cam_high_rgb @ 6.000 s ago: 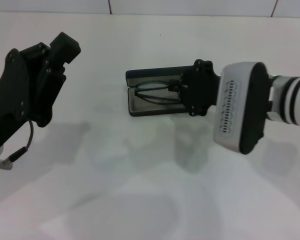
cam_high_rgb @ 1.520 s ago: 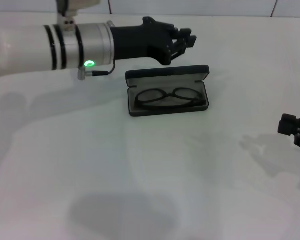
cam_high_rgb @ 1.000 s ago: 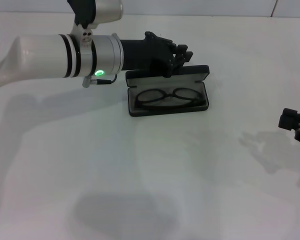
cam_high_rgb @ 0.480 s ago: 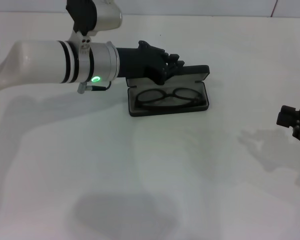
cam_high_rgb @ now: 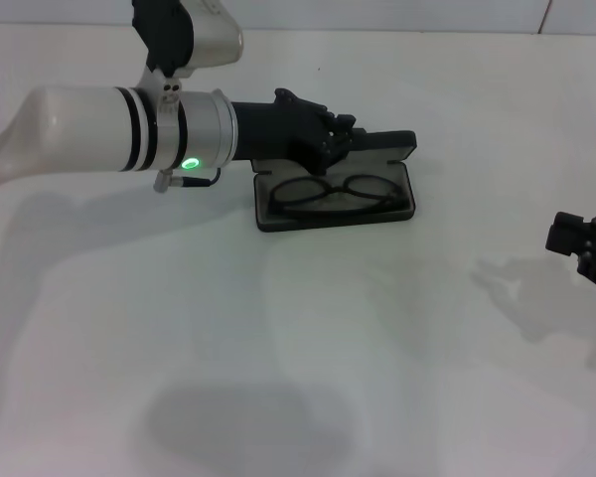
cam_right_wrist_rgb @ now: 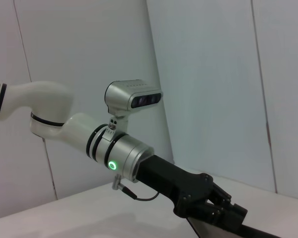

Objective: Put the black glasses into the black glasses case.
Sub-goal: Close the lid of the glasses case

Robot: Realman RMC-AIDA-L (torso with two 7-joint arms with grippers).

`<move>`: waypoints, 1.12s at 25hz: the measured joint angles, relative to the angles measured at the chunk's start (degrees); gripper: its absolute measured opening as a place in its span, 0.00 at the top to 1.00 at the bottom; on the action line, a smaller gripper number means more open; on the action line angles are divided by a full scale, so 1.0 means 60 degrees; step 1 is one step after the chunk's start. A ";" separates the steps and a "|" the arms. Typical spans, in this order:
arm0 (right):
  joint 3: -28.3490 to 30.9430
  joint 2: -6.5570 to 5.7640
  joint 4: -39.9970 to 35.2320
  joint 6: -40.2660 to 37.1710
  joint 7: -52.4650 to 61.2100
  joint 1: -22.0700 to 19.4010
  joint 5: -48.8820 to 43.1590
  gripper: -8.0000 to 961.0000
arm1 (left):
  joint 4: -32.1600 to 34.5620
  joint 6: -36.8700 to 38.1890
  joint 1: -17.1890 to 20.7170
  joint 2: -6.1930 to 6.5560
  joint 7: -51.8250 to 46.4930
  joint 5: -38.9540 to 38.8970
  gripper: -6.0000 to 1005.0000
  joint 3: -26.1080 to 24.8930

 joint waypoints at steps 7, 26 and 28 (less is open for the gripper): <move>-0.0001 0.0000 0.0036 -0.0004 -0.0034 0.0006 0.0000 0.86 | 0.0013 0.0099 0.0017 -0.0043 -0.0105 0.0190 0.80 0.0035; -0.0061 0.0000 0.0117 -0.0097 -0.0030 0.0006 -0.0002 0.85 | 0.0027 0.0893 0.0061 -0.0258 -0.0484 0.1013 0.78 0.0040; -0.0082 0.0000 0.0117 -0.0106 -0.0029 0.0005 -0.0002 0.85 | 0.0021 0.0934 0.0129 -0.0259 -0.0483 0.1015 0.78 0.0041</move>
